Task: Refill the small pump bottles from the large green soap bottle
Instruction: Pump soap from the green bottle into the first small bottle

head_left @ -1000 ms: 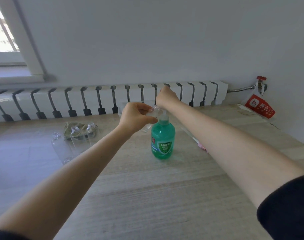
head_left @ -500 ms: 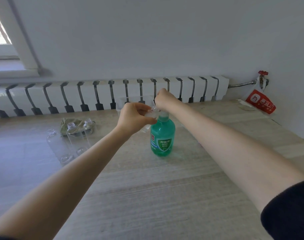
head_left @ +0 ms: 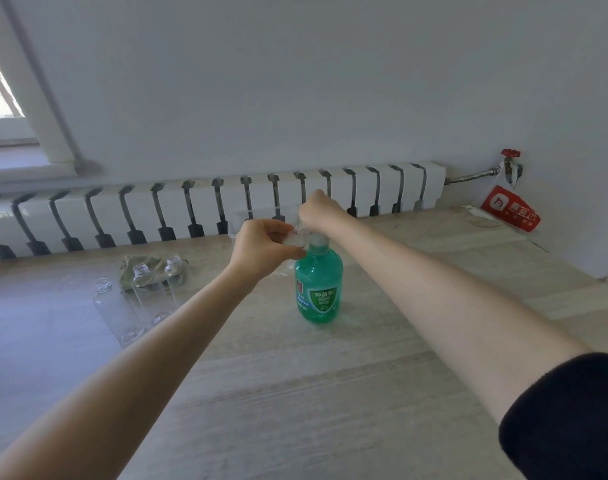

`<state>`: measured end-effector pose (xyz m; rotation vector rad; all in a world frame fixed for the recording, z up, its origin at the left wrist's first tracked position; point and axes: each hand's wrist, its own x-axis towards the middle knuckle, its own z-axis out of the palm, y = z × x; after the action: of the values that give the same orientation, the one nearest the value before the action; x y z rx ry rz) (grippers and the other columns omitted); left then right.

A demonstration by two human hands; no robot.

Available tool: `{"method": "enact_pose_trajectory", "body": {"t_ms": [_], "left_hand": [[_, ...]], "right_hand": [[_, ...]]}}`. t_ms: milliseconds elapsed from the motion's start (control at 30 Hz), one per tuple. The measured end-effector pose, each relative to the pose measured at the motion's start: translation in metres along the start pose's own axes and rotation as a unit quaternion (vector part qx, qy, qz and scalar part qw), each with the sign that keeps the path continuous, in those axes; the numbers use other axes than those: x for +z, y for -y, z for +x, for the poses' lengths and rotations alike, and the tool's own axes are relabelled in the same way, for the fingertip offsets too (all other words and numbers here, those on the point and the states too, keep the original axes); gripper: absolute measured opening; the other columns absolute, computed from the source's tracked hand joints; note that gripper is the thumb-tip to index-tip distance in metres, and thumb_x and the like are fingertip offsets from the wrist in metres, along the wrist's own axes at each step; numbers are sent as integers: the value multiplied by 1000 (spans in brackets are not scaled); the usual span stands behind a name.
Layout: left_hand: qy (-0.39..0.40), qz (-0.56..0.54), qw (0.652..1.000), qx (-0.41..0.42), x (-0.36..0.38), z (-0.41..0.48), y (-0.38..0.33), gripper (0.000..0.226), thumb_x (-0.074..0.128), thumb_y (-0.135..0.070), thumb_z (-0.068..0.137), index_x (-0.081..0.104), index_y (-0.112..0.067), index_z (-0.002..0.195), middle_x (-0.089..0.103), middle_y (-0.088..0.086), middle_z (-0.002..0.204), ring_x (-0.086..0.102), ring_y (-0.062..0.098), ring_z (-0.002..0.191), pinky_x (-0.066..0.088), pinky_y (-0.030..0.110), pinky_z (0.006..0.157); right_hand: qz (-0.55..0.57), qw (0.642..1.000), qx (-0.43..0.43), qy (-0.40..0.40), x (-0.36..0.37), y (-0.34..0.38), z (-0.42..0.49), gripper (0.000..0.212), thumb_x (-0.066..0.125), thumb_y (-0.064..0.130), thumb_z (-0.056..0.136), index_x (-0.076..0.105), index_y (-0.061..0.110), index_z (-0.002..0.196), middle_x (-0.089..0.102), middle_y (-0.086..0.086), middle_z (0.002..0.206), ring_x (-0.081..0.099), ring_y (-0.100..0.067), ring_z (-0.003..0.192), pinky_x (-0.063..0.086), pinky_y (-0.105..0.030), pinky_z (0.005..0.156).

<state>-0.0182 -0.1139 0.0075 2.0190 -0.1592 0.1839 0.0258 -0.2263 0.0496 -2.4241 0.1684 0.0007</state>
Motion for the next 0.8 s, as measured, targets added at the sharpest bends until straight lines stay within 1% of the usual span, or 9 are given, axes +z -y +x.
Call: {"method": "enact_pose_trajectory", "body": {"t_ms": [100, 167, 233, 267, 333, 400, 533, 733, 800], "left_hand": [[-1, -16, 1000, 2, -1, -2, -8, 40, 83, -5, 64, 68, -10, 101, 69, -1, 90, 65, 12, 82, 53, 20, 72], [0, -18, 1000, 7, -2, -3, -11, 38, 83, -5, 64, 68, -12, 98, 68, -4, 87, 65, 11, 81, 51, 16, 69], [1, -17, 1000, 7, -3, -3, -12, 39, 83, -4, 64, 68, -10, 99, 69, -2, 89, 67, 13, 83, 52, 18, 70], [1, -15, 1000, 8, -4, -3, -12, 38, 83, -4, 64, 69, -9, 99, 70, -1, 89, 67, 14, 83, 53, 19, 72], [-1, -11, 1000, 9, -4, -2, -11, 38, 84, -5, 64, 69, -10, 98, 71, 1, 91, 68, 16, 84, 55, 23, 75], [-4, -8, 1000, 11, -4, -2, -11, 39, 84, -6, 63, 70, -9, 100, 71, 3, 92, 68, 17, 85, 56, 26, 78], [-6, -3, 1000, 13, -4, 1, -8, 40, 85, -6, 62, 70, -8, 99, 71, 3, 92, 68, 18, 85, 56, 30, 81], [-3, -5, 1000, 8, 0, 1, 0, 45, 85, -7, 62, 69, -7, 105, 71, 2, 95, 67, 14, 85, 56, 26, 79], [-4, -8, 1000, 9, 1, 0, 1, 46, 84, -6, 63, 68, -6, 105, 69, 0, 93, 66, 14, 84, 54, 23, 77]], "right_hand": [[5, 1000, 9, -16, -7, 6, 0, 54, 44, 11, 96, 24, 2, 145, 56, -13, 120, 53, -17, 82, 39, -22, 53], [-1, 1000, 7, -25, -12, 8, 0, 60, 44, 9, 96, 14, 1, 147, 53, -14, 124, 56, -20, 89, 41, -25, 58], [-4, 1000, 6, -26, -14, 8, 0, 65, 45, 8, 96, 7, -1, 148, 51, -15, 128, 57, -21, 98, 42, -25, 65], [-3, 1000, 7, -23, -14, 8, 0, 66, 45, 8, 96, 6, 0, 148, 51, -15, 128, 57, -20, 96, 42, -24, 65], [-2, 1000, 9, -16, -13, 8, 0, 64, 46, 10, 96, 10, 1, 148, 53, -13, 121, 53, -16, 83, 40, -23, 54], [-5, 1000, 13, -13, -11, 8, 3, 58, 46, 12, 96, 18, 2, 146, 54, -13, 113, 51, -16, 78, 36, -21, 48], [-12, 1000, 20, -8, -6, 6, 7, 50, 46, 10, 95, 28, 1, 141, 53, -12, 109, 49, -16, 73, 37, -23, 51], [-12, 1000, 21, -1, 0, 1, 9, 55, 46, 9, 96, 21, 2, 144, 50, -11, 97, 47, -15, 70, 31, -23, 46], [-11, 1000, 20, -2, 2, -1, 9, 54, 45, 9, 96, 21, 3, 144, 49, -12, 102, 48, -17, 76, 31, -23, 47]]}}
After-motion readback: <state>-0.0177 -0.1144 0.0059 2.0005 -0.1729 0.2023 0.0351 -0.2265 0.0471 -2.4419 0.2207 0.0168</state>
